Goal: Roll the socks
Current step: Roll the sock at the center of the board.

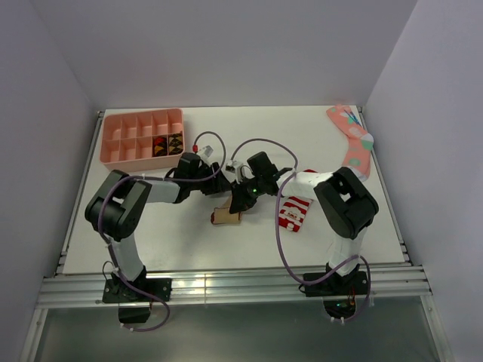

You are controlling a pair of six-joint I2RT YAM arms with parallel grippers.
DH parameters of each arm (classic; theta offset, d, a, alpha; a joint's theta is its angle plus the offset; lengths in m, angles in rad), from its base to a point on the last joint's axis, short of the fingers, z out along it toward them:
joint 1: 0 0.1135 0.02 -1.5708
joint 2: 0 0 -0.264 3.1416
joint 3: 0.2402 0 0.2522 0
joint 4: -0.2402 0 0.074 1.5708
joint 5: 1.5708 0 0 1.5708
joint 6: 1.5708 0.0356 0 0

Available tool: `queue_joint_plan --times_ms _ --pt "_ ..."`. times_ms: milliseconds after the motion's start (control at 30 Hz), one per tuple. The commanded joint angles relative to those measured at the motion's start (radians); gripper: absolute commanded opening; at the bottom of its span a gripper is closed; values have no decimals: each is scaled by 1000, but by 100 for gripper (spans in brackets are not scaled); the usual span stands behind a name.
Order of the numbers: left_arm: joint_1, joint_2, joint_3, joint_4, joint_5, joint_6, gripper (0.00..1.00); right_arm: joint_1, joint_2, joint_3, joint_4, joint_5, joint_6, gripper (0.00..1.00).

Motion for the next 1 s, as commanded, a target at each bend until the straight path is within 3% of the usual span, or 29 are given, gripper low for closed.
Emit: queue_joint_plan --times_ms 0,667,767,967 --pt "15 39 34 123 170 93 53 17 34 10 -44 38 -17 12" --pt "4 202 179 -42 290 219 50 19 47 18 -44 36 -16 11" --pt "3 217 177 -46 293 219 46 19 50 18 -44 35 -16 11" --pt "1 232 173 -44 301 212 24 19 48 17 -42 35 -16 11"
